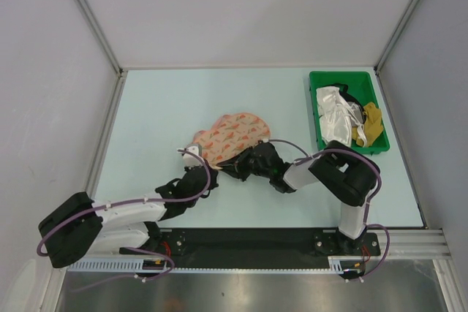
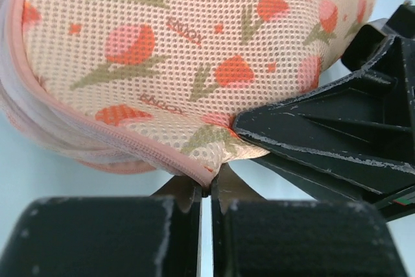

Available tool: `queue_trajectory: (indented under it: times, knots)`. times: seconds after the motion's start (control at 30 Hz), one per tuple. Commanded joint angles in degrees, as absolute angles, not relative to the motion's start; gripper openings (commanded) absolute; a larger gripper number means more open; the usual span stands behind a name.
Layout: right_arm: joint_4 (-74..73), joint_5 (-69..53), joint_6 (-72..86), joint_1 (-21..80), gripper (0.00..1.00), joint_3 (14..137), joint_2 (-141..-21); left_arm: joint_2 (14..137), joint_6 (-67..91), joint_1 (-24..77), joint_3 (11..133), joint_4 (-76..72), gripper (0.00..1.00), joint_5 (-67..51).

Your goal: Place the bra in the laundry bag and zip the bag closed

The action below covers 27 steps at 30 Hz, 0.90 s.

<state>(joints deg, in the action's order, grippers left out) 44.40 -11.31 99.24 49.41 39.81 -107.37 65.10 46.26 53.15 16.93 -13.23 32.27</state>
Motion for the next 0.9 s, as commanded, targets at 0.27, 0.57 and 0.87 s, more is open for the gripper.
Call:
queue_trajectory:
  times: [0.27, 0.57, 0.87]
  knots:
    - [41.6, -14.1, 89.4, 41.7, 0.0, 35.6, -102.8, 56.8, 33.5, 48.9, 8.2, -21.0, 0.0, 22.8]
    - [37.5, -11.0, 91.5, 43.5, 0.0, 38.3, -101.2, 59.2, 32.7, 49.0, 7.8, -21.4, 0.01, 18.3]
    - [31.4, -3.9, 102.2, 50.1, 0.0, 42.0, -101.6, 58.0, 33.0, 49.0, 7.6, -24.5, 0.27, 24.0]
